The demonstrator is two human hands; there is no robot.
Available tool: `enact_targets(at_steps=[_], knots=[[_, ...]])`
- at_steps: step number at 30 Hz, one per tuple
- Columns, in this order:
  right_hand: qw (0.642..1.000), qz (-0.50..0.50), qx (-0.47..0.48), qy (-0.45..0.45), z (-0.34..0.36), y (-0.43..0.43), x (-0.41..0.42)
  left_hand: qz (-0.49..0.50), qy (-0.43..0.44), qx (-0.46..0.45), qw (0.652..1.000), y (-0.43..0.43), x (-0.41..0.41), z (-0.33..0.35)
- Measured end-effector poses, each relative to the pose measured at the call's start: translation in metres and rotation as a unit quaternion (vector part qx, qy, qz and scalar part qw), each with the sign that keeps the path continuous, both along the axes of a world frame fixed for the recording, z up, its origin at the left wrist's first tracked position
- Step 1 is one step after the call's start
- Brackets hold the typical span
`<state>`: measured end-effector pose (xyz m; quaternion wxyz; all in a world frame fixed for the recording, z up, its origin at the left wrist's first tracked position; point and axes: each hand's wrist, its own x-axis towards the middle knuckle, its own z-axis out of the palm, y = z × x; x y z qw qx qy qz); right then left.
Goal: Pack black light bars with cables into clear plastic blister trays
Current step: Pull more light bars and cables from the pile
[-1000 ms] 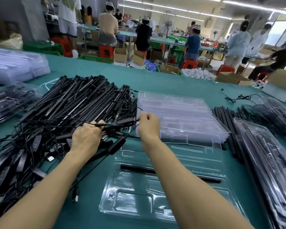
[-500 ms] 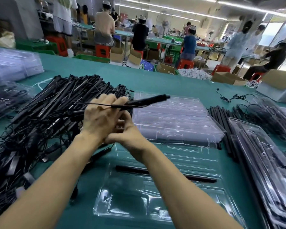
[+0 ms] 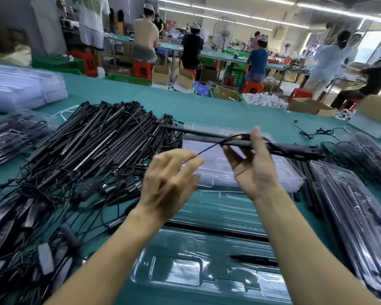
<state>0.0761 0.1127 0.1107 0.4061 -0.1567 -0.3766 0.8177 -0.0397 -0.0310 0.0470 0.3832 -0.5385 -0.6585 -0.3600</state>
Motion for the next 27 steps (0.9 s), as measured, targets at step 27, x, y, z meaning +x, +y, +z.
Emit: enact_targets(at_steps=[27], knots=[[0.998,0.021,-0.01,0.053,0.021,0.032,0.048,-0.022,-0.269,-0.083,0.959,-0.05,-0.029,-0.01]])
